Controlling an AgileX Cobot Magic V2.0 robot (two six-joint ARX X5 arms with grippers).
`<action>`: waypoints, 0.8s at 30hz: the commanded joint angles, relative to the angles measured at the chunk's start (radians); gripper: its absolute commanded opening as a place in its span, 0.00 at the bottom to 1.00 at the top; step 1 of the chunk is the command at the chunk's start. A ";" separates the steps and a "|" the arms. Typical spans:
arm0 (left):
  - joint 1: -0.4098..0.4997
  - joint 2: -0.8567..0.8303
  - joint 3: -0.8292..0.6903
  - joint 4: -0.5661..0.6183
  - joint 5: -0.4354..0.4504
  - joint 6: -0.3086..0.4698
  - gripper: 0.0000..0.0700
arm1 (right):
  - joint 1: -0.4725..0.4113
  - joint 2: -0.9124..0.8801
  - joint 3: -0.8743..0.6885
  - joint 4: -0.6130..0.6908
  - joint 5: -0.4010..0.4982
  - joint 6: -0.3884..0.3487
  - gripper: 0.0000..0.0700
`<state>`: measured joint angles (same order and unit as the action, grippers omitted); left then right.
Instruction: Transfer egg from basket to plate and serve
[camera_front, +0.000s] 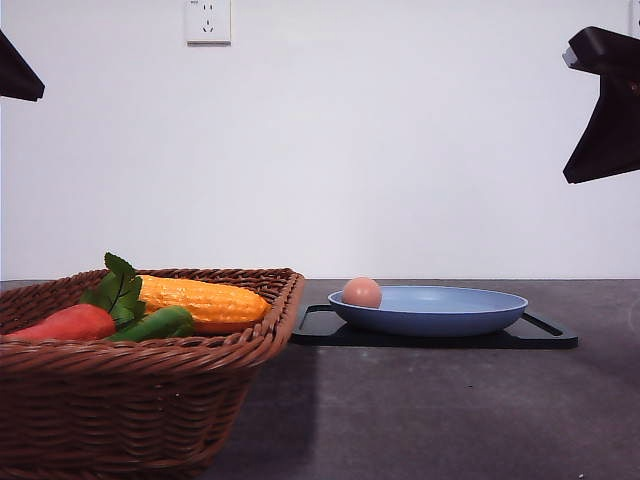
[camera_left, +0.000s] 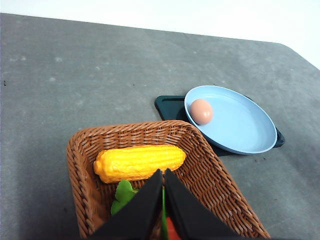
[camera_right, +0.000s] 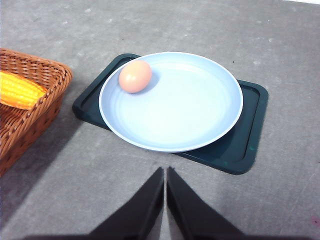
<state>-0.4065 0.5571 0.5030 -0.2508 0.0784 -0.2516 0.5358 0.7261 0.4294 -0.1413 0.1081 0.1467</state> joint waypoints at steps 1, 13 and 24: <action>-0.005 0.005 0.010 0.012 0.000 -0.003 0.00 | 0.004 0.003 0.010 0.008 0.004 0.010 0.00; -0.008 -0.090 0.010 0.008 -0.004 0.008 0.00 | 0.004 0.003 0.010 0.029 0.005 0.010 0.00; 0.293 -0.483 -0.136 0.014 -0.019 0.247 0.00 | 0.004 0.004 0.010 0.042 0.005 0.010 0.00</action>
<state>-0.1388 0.0888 0.3837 -0.2429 0.0612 -0.0309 0.5358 0.7261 0.4294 -0.1104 0.1085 0.1467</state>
